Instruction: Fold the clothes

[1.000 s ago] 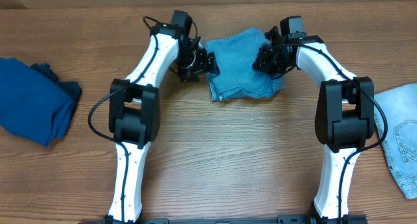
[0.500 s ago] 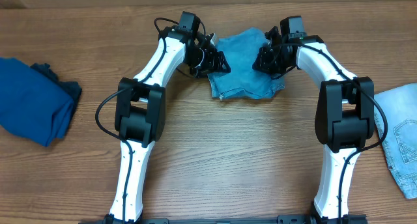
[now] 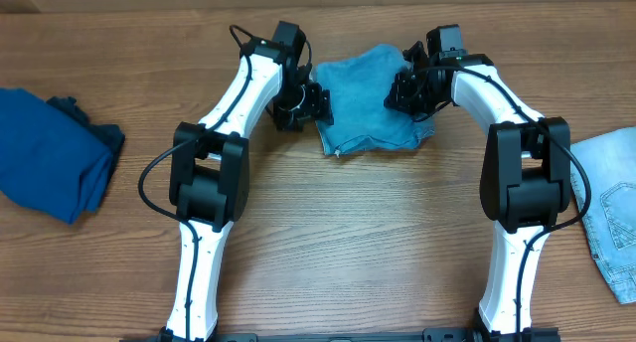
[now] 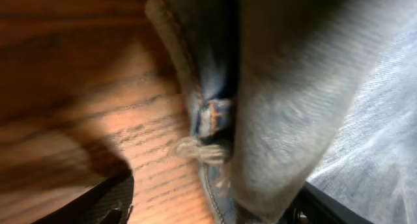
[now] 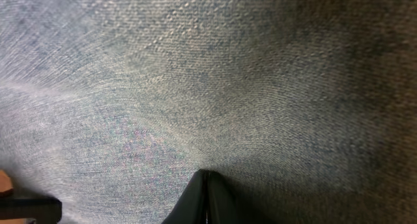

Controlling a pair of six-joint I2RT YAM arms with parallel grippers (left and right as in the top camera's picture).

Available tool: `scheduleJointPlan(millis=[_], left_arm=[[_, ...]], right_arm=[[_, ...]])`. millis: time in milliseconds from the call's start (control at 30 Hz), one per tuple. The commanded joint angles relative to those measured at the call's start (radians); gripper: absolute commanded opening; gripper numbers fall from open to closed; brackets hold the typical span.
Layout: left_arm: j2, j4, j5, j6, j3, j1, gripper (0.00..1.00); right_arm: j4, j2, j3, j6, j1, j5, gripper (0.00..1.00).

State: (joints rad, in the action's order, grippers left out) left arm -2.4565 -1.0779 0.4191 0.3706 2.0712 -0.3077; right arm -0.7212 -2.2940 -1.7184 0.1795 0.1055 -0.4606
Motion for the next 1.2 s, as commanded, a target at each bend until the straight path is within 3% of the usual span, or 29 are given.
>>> scheduleJointPlan(millis=[0,67,267,467,533,600,667,700,933,1100,1133,1167], left_arm=[[-0.026,0.04,0.053,0.053,-0.139,-0.015,0.76],[-0.026,0.107,0.143,0.056,-0.201,-0.042,0.76],[-0.026,0.194,0.161,0.109,-0.22,-0.131,0.76],[0.019,0.209,0.144,0.101,-0.216,-0.098,0.59],[0.07,0.226,0.106,0.101,-0.216,-0.085,0.48],[0.116,0.226,0.043,0.102,-0.216,-0.085,0.24],[0.135,0.227,0.006,0.109,-0.216,-0.082,0.07],[0.135,0.227,0.003,0.109,-0.216,-0.079,0.04],[0.136,0.21,-0.012,0.077,-0.13,-0.044,0.04],[0.136,0.149,-0.147,0.071,-0.129,-0.041,0.35],[0.136,0.146,-0.167,0.071,-0.129,-0.033,0.53],[0.136,0.143,-0.168,0.071,-0.129,-0.026,0.58]], right_arm=[[-0.017,-0.044,0.006,-0.005,0.005,0.033,0.04],[-0.017,-0.044,0.006,-0.005,0.005,0.033,0.04],[-0.016,-0.044,0.006,-0.004,0.005,0.033,0.04],[-0.016,-0.044,0.006,-0.005,0.005,0.033,0.04],[-0.016,-0.044,0.006,-0.005,0.005,0.033,0.04],[-0.016,-0.044,0.006,-0.005,0.005,0.033,0.04],[-0.016,-0.044,0.006,-0.005,0.005,0.033,0.04],[-0.016,-0.044,0.006,-0.005,0.005,0.033,0.04],[-0.016,-0.044,0.006,-0.005,0.005,0.033,0.04],[-0.017,-0.044,0.006,-0.004,0.005,0.032,0.04],[-0.018,-0.044,0.006,-0.004,0.005,0.032,0.04],[-0.018,-0.044,0.006,-0.004,0.005,0.032,0.04]])
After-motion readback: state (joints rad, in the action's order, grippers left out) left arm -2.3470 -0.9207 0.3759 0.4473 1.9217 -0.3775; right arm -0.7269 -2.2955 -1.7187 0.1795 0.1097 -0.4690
